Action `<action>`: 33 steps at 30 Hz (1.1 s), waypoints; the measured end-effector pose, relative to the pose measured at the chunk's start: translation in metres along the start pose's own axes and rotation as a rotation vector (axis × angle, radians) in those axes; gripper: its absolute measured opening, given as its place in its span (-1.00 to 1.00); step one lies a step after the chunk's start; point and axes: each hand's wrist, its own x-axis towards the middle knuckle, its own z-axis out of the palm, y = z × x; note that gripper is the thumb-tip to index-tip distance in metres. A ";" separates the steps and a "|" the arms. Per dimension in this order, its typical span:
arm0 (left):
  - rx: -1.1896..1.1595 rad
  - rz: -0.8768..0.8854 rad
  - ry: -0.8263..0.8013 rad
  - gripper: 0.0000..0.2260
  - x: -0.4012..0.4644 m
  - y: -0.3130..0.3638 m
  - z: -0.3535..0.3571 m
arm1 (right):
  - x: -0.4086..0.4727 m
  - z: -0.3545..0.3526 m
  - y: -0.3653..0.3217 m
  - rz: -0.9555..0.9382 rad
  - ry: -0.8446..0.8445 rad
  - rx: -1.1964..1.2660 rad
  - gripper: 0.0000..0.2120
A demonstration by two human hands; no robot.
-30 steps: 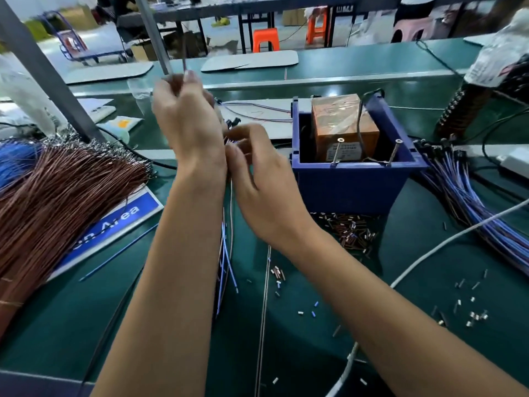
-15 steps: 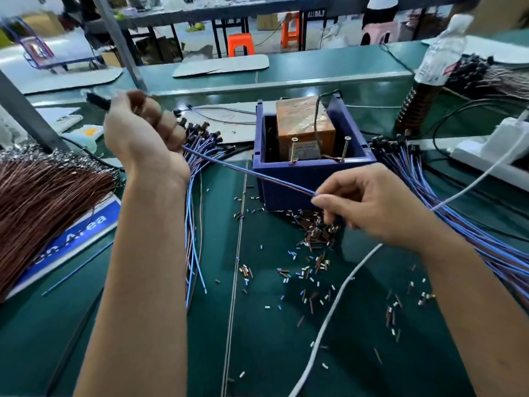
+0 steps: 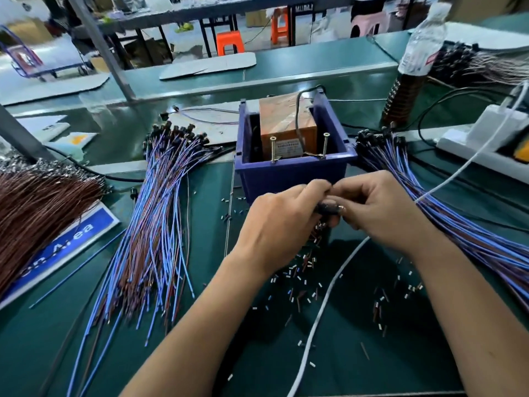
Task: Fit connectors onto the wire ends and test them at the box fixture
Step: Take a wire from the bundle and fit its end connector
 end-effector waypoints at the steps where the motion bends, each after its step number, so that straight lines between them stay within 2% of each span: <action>1: -0.005 0.006 0.020 -0.70 -0.001 -0.004 0.001 | 0.000 0.000 0.001 0.018 0.027 0.021 -0.89; 7: -0.006 -0.096 0.170 -0.74 -0.012 -0.024 0.006 | 0.000 -0.003 0.012 0.129 0.224 0.128 -0.91; 13: -0.198 -0.097 0.204 -0.88 -0.011 -0.014 0.015 | 0.001 0.015 0.016 0.084 0.194 0.080 -0.90; 18: -0.278 -0.134 0.276 -0.84 -0.013 -0.021 0.018 | 0.003 0.023 0.019 0.093 0.244 0.097 -0.84; 23: -0.373 -0.152 0.264 -0.81 -0.011 -0.024 0.014 | 0.001 0.024 0.017 0.052 0.219 0.139 -0.83; 26: -0.461 -0.235 0.346 -0.80 -0.012 -0.033 0.009 | 0.000 0.013 0.019 0.006 0.340 0.176 -0.82; 28: -0.570 -0.310 0.421 -0.88 -0.013 -0.039 0.006 | -0.001 0.009 0.018 -0.014 0.386 0.194 -0.82; 30: -0.663 -0.366 0.458 -0.85 -0.012 -0.037 0.006 | -0.001 0.017 0.015 -0.002 0.341 0.206 -0.87; 33: -0.773 -0.413 0.482 -0.80 -0.009 -0.028 0.009 | 0.001 0.043 0.010 -0.005 0.286 0.286 -0.83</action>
